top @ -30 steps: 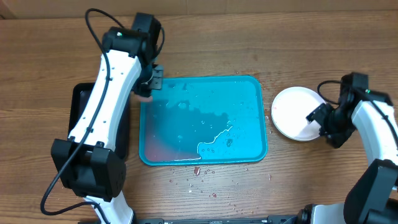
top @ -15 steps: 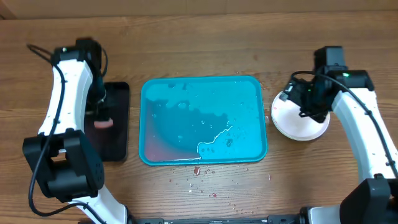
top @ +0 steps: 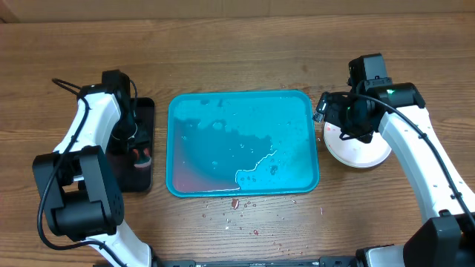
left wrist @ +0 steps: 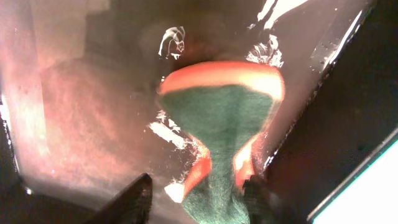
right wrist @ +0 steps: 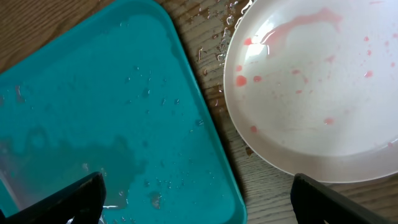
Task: Clean dirty plates on tray and stack at the side
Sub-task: 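Carry the sponge left with the left gripper and drop it on the black tray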
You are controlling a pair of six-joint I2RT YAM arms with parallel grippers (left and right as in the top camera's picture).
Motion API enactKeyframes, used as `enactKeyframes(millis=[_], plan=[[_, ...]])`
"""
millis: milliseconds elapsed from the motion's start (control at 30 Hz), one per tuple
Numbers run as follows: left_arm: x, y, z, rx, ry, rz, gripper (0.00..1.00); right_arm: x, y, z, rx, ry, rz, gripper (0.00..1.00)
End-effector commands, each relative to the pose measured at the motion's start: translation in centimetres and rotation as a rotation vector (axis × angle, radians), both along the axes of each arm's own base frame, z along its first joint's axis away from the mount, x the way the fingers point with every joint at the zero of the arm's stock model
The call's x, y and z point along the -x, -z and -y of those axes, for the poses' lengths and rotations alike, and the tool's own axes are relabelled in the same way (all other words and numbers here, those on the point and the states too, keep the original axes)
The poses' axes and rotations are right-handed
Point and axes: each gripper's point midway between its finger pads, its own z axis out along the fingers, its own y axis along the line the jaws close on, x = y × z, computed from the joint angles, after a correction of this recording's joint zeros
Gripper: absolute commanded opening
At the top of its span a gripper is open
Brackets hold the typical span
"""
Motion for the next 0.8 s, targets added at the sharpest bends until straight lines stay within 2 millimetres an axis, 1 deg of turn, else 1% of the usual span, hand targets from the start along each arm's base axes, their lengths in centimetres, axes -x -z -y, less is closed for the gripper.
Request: enactKeyframes(millis=[0,33,100,133,200,267,333,367,433,500,533,567,600,767], plan=[[-1.8,-2.9,-0.3,-0.003,0.011,0.056,0.58,-0.4,-1.3,-0.1,0.003,-0.026,0.046,0.97],[-2.1,-3.6,-0.3,-0.004,0.011,0.061,0.59,-0.4,-1.3,-0.1,0.003,-0.026,0.046,0.97],[-2.8,-5.7,-0.4,-0.007,0.011,0.077,0.58,-0.4,-1.3,-0.1,0.005,-0.030,0.047,0.96],[-3.3,-7.7,-0.5,-0.009,0.012,0.093,0.57,-0.3,-1.3,-0.1,0.008,-0.046,0.042,0.96],[-3.8,-9.9,-0.4,-0.012,0.016,0.115,0.57,0.0,-1.4,0.0,0.010,-0.047,0.034,0.96],[-4.2,-12.3,-0.1,-0.009,0.024,0.147,0.56,0.4,-2.0,0.0,0.010,-0.047,0.033,0.96],[-4.3,-14.7,0.7,0.003,0.051,0.187,0.56,0.7,-3.2,0.1,0.009,-0.047,0.045,0.96],[-4.4,-15.6,1.2,0.021,0.077,0.206,0.56,0.8,-4.0,0.1,0.009,-0.047,0.056,0.96],[-4.5,-17.6,2.9,0.077,0.138,0.255,0.56,1.1,-6.2,0.1,0.006,-0.049,0.088,0.96],[-4.3,-19.1,4.3,0.124,0.166,0.299,0.57,1.6,-8.3,0.2,0.007,-0.057,0.116,0.96],[-4.0,-20.4,5.7,0.166,0.188,0.338,0.58,2.5,-10.8,0.4,0.017,-0.080,0.152,1.00],[-3.9,-20.7,6.3,0.185,0.197,0.350,0.62,3.3,-12.3,0.6,0.023,-0.097,0.172,1.00],[-3.8,-21.0,6.7,0.196,0.205,0.358,1.00,3.9,-13.5,0.6,0.026,-0.106,0.188,1.00],[-4.2,-20.9,7.5,0.203,0.222,0.364,1.00,7.3,-19.2,1.1,0.020,-0.113,0.311,1.00]])
